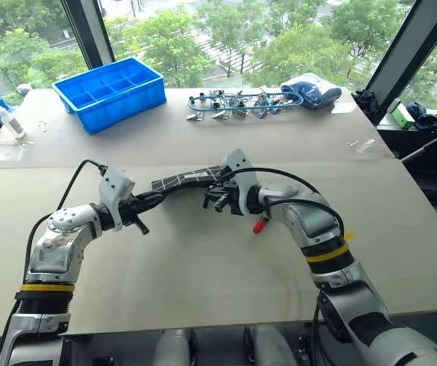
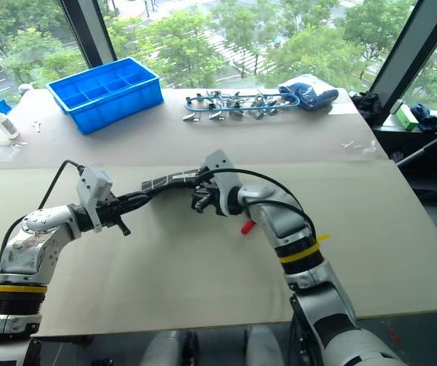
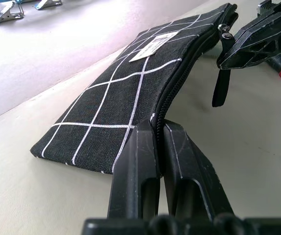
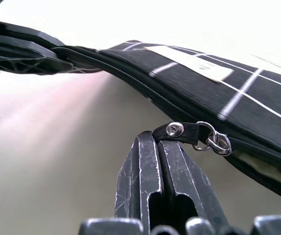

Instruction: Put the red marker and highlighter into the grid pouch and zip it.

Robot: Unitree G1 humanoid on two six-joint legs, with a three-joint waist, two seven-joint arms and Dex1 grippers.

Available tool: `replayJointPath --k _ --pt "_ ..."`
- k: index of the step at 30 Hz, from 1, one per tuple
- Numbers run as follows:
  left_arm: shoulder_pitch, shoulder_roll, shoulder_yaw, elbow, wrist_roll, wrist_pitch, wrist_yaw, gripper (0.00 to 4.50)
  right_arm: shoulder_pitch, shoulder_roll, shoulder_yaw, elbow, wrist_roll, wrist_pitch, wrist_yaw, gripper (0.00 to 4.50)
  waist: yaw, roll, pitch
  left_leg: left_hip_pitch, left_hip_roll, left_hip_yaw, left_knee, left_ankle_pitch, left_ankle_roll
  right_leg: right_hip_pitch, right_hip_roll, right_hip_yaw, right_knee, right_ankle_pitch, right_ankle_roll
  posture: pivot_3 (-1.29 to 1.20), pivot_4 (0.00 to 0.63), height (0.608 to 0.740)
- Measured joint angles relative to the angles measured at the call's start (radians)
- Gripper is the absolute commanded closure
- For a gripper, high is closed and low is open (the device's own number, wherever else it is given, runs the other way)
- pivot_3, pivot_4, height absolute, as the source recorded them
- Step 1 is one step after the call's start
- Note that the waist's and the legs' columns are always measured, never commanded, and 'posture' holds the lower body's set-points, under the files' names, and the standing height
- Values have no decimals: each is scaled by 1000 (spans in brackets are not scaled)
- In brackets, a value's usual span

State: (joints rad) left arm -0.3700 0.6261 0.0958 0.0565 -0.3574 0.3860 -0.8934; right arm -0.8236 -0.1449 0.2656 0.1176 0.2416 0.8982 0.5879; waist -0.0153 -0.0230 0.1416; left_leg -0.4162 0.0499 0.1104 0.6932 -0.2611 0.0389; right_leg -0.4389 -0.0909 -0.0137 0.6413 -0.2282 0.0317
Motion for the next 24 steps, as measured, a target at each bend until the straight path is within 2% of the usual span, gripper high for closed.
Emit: replayJointPath --k 6,12,13,16,19,22,24 --pt "-16 -5 -1 2 1 -1 -6 4500 -80 106 -9 127 13 -26 13 4435 0 0 0 0 0 0 0 2 -3 0 0 0 2 0 0 0 150 740" --pt "-17 -9 -2 11 1 -7 -14 4500 -109 155 -3 168 21 -20 52 4435 0 0 0 0 0 0 0 1 -3 0 0 0 2 0 0 0 150 740" --pt "-19 -12 -2 15 1 -9 -15 4500 -109 157 8 176 15 -22 59 4009 0 0 0 0 0 0 0 1 -3 0 0 -1 2 0 0 0 150 740" --pt "-19 -20 -8 17 1 -10 -16 4500 -104 141 25 185 7 -36 75 3374 0 0 0 0 0 0 0 2 -3 0 0 -1 2 0 0 0 150 740" --pt "-17 -21 -11 16 1 -11 -19 4500 -95 61 27 151 9 -29 101 2297 3 0 0 -1 0 0 0 1 -3 1 -1 -1 2 0 0 0 150 740" --pt "-9 -16 -8 15 1 -10 -19 4500 -62 -33 -27 68 54 29 145 2297 4 0 0 -2 0 0 0 1 -2 0 -1 -1 1 0 0 0 150 740" --pt "-2 -11 -4 9 1 -10 -18 4500 -14 -131 -81 -57 115 95 189 2297 4 0 0 -3 0 -2 0 1 -1 0 -1 -2 0 0 0 0 150 740"
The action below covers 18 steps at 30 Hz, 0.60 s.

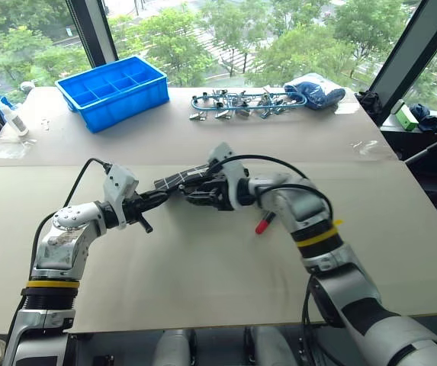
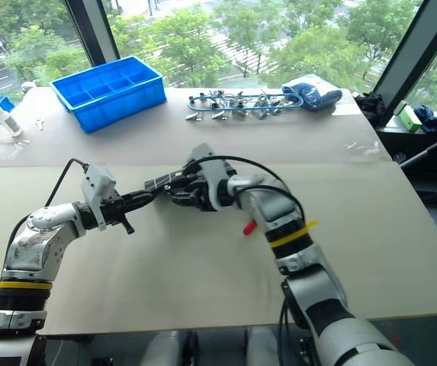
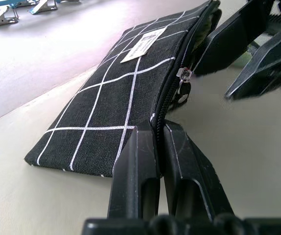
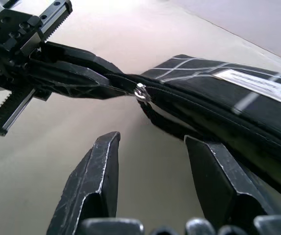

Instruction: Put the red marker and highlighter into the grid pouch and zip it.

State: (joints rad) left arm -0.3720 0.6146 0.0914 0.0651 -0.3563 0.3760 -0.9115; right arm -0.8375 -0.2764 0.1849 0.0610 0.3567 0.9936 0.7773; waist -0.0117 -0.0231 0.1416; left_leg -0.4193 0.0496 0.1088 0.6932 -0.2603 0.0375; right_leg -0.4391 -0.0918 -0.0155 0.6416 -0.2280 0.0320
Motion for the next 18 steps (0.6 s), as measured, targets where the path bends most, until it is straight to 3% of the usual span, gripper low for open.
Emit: replayJointPath --k 6,9,13,18 --pt "11 6 7 -14 0 1 8 4500 140 -208 -152 -324 129 177 13 2297 -4 0 0 1 0 0 0 -3 5 0 1 1 -1 0 0 0 150 740" --pt "25 7 8 -19 0 1 11 4500 196 -248 -223 -389 116 292 -100 2297 -1 0 0 1 0 1 0 -3 5 0 0 1 -2 0 0 0 150 740" --pt "34 7 9 -25 -1 1 18 4500 196 -212 -331 -470 56 478 -282 2297 -1 0 0 2 0 1 0 -3 5 0 0 2 -2 0 0 0 150 740" --pt "35 7 10 -29 -1 1 23 4500 282 -97 -307 -626 33 609 -455 2297 -1 -1 0 3 0 1 0 -3 4 0 0 2 -1 -1 -1 0 150 740"
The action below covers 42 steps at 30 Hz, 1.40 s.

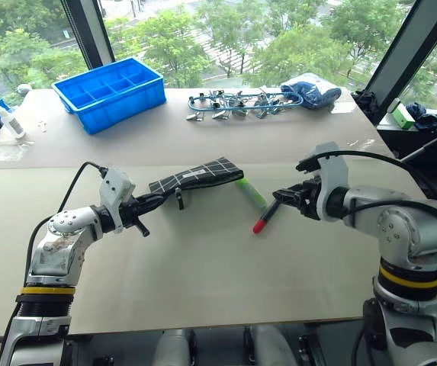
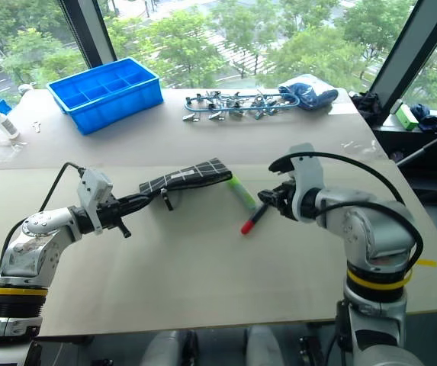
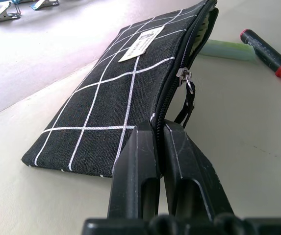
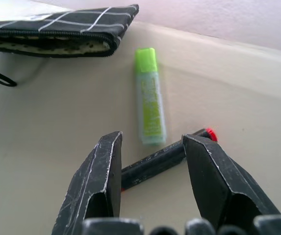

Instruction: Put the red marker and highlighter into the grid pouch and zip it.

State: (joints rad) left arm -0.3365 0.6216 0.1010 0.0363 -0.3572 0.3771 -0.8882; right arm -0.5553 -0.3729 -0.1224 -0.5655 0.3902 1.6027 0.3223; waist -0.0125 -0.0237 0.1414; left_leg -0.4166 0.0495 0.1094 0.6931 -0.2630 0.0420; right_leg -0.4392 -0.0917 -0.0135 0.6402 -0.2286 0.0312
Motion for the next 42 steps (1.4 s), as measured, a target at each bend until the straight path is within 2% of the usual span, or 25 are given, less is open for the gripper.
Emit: replayJointPath --k 3,7,13,21,34,37,39,40,42 --pt "0 -2 0 0 0 0 4 4500 30 59 22 -10 -18 5 -85 2297 0 0 0 0 0 0 1 0 0 0 0 1 0 0 0 0 150 740" --pt "0 -22 0 0 0 0 9 4500 27 145 -10 21 -55 5 -210 2297 1 0 0 0 0 0 0 0 -1 0 0 0 0 0 0 0 150 740" --pt "0 -32 -1 0 0 0 17 4500 26 190 -11 52 -56 5 -280 2297 0 0 0 0 0 0 0 0 -1 0 0 0 0 0 0 0 150 740" --pt "17 -36 0 -6 0 0 27 4500 -21 236 -11 151 -109 5 -351 2297 -2 0 0 0 0 0 0 1 -1 0 0 0 0 0 0 0 150 740" --pt "36 -36 1 -27 -3 0 46 4500 -25 249 12 197 -171 -12 -349 2297 -1 0 0 1 0 0 0 0 -1 1 0 0 0 0 0 0 150 740" --pt "36 -36 3 -27 -3 0 49 4500 -22 248 9 198 -177 -16 -347 2920 -1 0 -1 1 0 -1 0 0 -1 1 0 0 0 0 0 0 150 740" --pt "36 -36 6 -27 -3 0 51 4500 -21 249 -1 200 -184 -21 -348 3735 -1 -1 -1 1 0 -1 0 0 -1 1 0 0 0 0 0 0 150 740" --pt "36 -36 7 -27 -3 0 51 4500 -18 251 -9 202 -190 -21 -350 3927 -1 -2 -1 2 0 -1 0 0 -1 2 0 -1 0 0 0 0 150 740" --pt "35 -35 11 -29 -3 0 52 4500 -11 245 -21 199 -217 -38 -366 3927 -1 -6 -5 3 0 -1 0 0 -1 4 0 -1 -1 0 0 0 150 740"
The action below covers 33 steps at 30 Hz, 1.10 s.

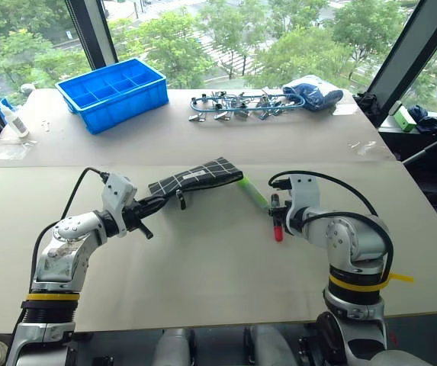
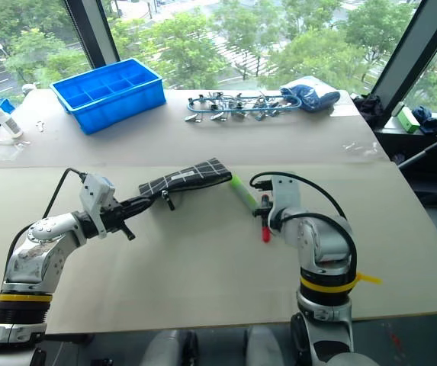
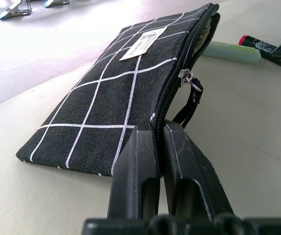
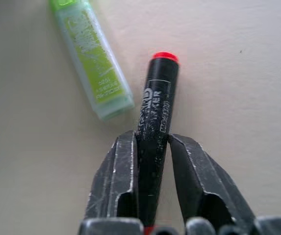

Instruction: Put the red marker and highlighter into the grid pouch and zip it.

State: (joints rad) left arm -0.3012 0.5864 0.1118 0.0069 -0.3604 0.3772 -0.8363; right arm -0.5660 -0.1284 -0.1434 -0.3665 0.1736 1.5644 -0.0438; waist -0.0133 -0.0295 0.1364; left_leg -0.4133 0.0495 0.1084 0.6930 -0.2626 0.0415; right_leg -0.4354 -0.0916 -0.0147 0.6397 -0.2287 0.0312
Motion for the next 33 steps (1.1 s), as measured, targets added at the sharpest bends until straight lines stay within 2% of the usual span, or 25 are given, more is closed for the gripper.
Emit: replayJointPath --k 3,4,5,14,17,22,27,33 --pt "0 2 8 0 0 0 0 4500 36 -15 -35 44 -53 -14 -35 3927 1 -2 -1 6 0 -1 0 -1 1 7 0 -2 -4 0 0 0 150 740" --pt "3 5 12 0 0 0 0 4500 47 -12 -44 43 -54 -30 -34 4402 0 -1 0 7 0 0 -1 -1 1 7 0 -1 -4 0 0 0 150 740" --pt "3 6 12 -1 0 0 0 4500 47 -12 -46 44 -56 -33 -35 4451 0 -1 -1 8 0 -1 -2 -1 1 8 0 -1 -5 0 0 0 150 740" --pt "1 8 12 -1 0 0 -4 4500 40 -14 -54 64 -83 -70 -34 4451 1 -1 -1 9 0 -2 -3 -1 1 11 0 -2 -8 0 0 0 150 740" --pt "0 8 12 -1 0 0 -4 4500 41 -43 -48 88 -87 -113 -28 3716 1 0 0 8 0 -2 -3 -1 1 10 -1 -2 -8 0 1 0 150 740" --pt "0 8 12 0 1 0 -5 4500 6 -69 -59 104 -88 -158 2 1930 -5 2 1 7 0 -2 -7 -1 1 7 0 1 -9 0 1 0 150 740" --pt "-1 7 11 0 1 0 -6 4500 -18 -66 -66 102 -51 -115 59 1930 -5 2 1 7 0 -1 -11 0 0 6 0 0 -10 0 0 0 150 740" --pt "-7 6 11 5 1 0 -6 4500 -21 2 -70 45 -14 -8 91 1930 -4 2 1 7 0 -1 -12 0 0 6 0 0 -11 0 0 0 150 740"
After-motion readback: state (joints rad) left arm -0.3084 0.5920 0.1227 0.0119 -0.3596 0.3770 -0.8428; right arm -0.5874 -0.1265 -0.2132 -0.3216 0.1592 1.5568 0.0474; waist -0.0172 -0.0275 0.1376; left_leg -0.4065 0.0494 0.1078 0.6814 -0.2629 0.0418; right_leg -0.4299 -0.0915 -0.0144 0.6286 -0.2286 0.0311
